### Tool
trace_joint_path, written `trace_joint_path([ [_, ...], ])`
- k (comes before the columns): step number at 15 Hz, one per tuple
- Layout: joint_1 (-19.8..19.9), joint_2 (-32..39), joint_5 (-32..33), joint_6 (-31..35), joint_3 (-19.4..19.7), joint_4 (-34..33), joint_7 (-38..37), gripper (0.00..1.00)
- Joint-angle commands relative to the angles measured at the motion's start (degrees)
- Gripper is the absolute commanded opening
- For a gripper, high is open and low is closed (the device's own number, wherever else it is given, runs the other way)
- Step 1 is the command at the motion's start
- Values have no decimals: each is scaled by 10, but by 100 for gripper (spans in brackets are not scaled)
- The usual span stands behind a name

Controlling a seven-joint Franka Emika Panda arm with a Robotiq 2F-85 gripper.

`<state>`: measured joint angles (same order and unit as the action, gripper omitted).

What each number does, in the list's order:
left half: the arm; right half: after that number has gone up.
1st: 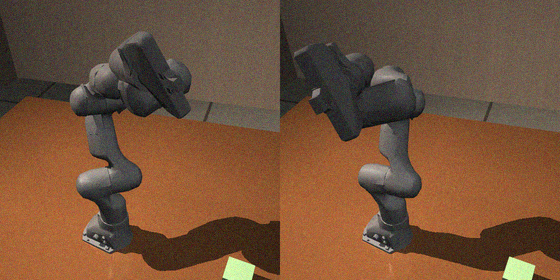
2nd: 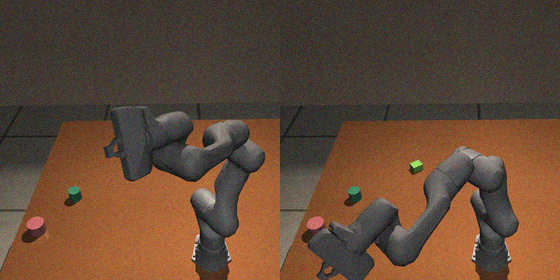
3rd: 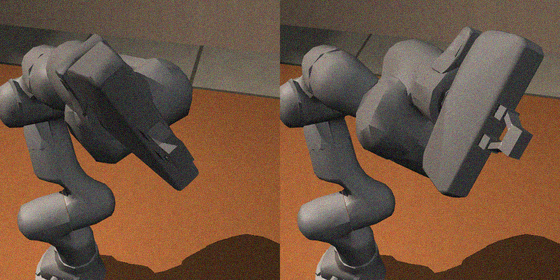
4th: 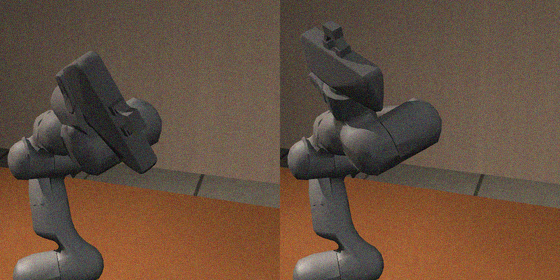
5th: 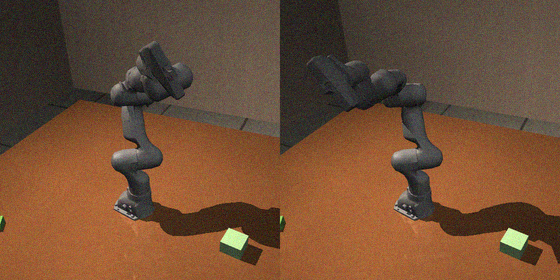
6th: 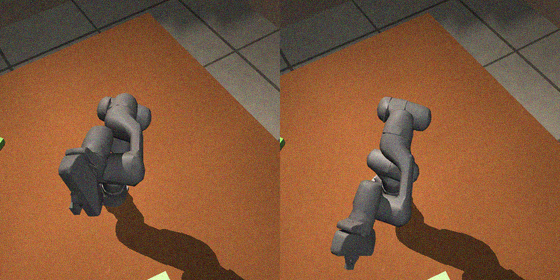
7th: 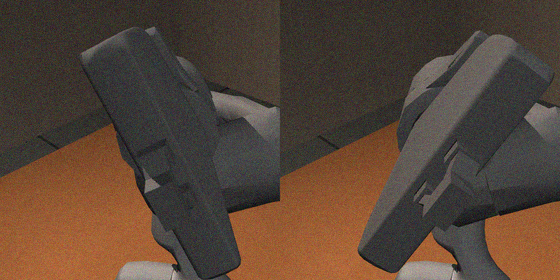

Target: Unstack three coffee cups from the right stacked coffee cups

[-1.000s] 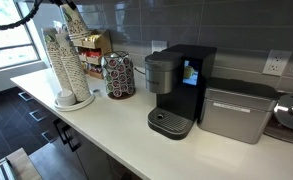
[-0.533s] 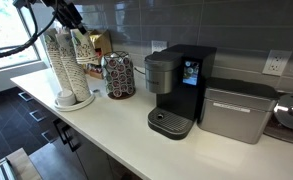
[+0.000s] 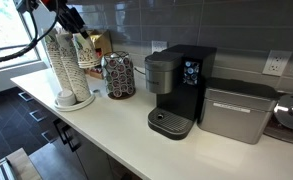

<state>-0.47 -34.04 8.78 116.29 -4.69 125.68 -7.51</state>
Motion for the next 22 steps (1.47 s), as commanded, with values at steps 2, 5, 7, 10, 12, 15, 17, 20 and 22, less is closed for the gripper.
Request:
trace_joint_path([
  [2, 20, 38, 22, 89, 26, 67, 33, 42],
  [5, 12, 58, -6, 134, 61, 106, 92, 42],
  [7, 8, 64, -25, 153, 87, 129, 140, 42],
  [10, -7, 65, -74, 155, 132, 153, 241, 42],
  [12, -20, 64, -114, 147, 159, 166, 314, 42],
  [15, -25, 67, -141, 141, 177, 180, 378, 42],
  [17, -12, 74, -128, 144, 164, 170, 356, 67],
  [20, -14, 74, -129, 144, 165, 173, 362, 67],
  [22, -20, 76, -133, 163, 171, 185, 381, 42],
])
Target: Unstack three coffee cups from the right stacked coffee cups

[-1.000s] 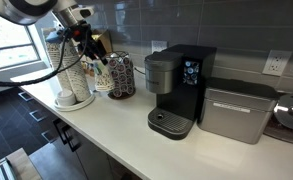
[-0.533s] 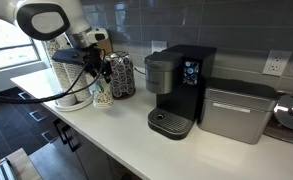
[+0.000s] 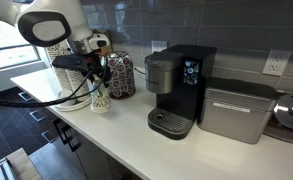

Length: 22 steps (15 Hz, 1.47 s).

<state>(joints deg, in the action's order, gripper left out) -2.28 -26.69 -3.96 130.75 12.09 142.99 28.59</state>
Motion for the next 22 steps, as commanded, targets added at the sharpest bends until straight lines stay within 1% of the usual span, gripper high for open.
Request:
trace_joint_path([
  [1, -7, 2, -17, 39, 12, 26, 37, 42],
  [7, -20, 3, -59, 132, 34, 89, 87, 42],
  [10, -25, 8, -69, 173, 36, 111, 92, 42],
  [13, -32, 10, -73, 196, 39, 125, 94, 42],
  [14, -31, 8, -70, 200, 38, 127, 89, 92],
  [17, -32, -21, -63, 189, 32, 120, 82, 100],
  [20, -35, -61, -55, 158, 26, 102, 77, 100],
  [22, -27, -86, -42, 122, 15, 83, 60, 100],
])
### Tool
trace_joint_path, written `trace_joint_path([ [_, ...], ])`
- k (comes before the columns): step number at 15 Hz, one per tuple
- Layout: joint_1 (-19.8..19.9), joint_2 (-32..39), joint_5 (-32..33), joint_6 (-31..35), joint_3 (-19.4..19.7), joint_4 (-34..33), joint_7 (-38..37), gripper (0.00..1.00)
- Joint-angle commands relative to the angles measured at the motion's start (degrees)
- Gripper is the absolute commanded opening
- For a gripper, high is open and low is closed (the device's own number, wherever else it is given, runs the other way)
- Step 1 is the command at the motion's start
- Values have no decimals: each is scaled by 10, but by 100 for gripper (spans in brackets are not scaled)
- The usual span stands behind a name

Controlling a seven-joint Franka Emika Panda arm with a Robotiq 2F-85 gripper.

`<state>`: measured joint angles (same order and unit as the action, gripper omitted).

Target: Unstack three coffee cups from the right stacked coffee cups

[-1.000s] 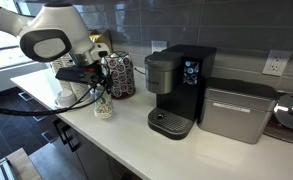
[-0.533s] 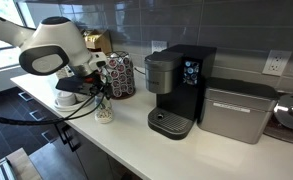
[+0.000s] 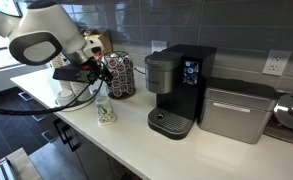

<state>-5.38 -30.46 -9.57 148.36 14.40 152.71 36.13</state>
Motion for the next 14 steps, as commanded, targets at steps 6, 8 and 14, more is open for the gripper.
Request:
trace_joint_path([
  [6, 29, -92, 58, -197, -36, -86, -73, 100],
  [8, 38, -98, 70, -231, -46, -107, -102, 100],
  [14, 28, -100, 72, -267, -50, -134, -121, 100],
])
